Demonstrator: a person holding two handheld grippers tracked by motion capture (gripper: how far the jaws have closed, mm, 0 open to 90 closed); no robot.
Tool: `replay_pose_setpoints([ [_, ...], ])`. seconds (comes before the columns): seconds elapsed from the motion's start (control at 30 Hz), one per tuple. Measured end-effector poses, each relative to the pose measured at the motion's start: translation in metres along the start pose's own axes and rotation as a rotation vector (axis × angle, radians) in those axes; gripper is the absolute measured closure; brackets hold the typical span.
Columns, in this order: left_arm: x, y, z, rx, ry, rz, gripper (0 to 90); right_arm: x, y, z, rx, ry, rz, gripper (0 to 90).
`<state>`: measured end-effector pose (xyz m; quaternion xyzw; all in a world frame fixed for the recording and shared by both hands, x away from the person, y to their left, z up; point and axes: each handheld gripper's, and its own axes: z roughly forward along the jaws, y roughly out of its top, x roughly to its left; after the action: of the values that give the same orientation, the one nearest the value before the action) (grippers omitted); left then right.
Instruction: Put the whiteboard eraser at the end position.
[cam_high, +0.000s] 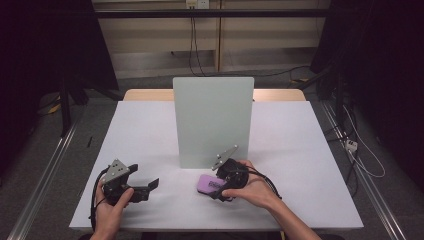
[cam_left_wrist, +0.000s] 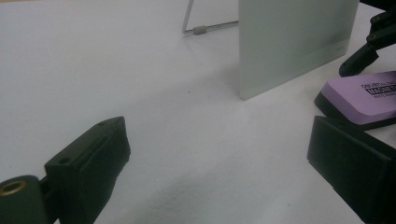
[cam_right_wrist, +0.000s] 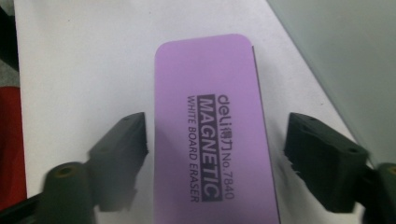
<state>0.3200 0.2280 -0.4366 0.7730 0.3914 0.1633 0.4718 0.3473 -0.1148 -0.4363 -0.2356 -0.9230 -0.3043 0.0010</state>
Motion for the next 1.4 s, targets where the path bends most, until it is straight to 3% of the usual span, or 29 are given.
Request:
replay_pose_setpoints([
  [0.13, -0.001, 0.0, -0.002, 0.0, 0.009, -0.009, 5.4, -0.001, -0.001, -0.002, -0.011, -0.005, 0.017, 11.2],
  [0.3, -0.001, 0.0, -0.002, 0.004, 0.012, -0.002, 5.4, -0.001, -0.001, -0.005, -0.033, -0.021, 0.01, 8.3],
  [0.57, 0.001, 0.001, 0.0, 0.002, 0.014, -0.009, 5.4, -0.006, -0.003, -0.017, -0.107, -0.028, 0.036, 7.9],
  [0.67, 0.0, 0.001, 0.0, 0.005, 0.009, -0.001, 5.4, -0.006, -0.004, -0.019, -0.114, -0.067, 0.048, 7.5],
  [0.87, 0.0, 0.001, -0.002, -0.002, 0.016, -0.007, 5.4, -0.004, -0.004, -0.024, -0.171, -0.093, 0.078, 7.7],
  [1.0, -0.001, 0.0, -0.002, 0.0, 0.017, -0.008, 5.4, -0.006, -0.008, -0.032, -0.228, -0.149, 0.11, 8.5],
  [1.13, -0.001, -0.001, 0.0, 0.009, 0.021, -0.013, 5.4, -0.007, -0.013, -0.036, -0.249, -0.227, 0.134, 8.6],
  [1.3, -0.001, 0.0, 0.0, 0.011, 0.023, -0.002, 5.4, -0.01, -0.02, -0.041, -0.311, -0.275, 0.177, 8.7],
  [1.4, 0.0, 0.0, -0.001, 0.0, 0.026, -0.009, 5.4, -0.012, -0.026, -0.044, -0.317, -0.328, 0.199, 8.5],
])
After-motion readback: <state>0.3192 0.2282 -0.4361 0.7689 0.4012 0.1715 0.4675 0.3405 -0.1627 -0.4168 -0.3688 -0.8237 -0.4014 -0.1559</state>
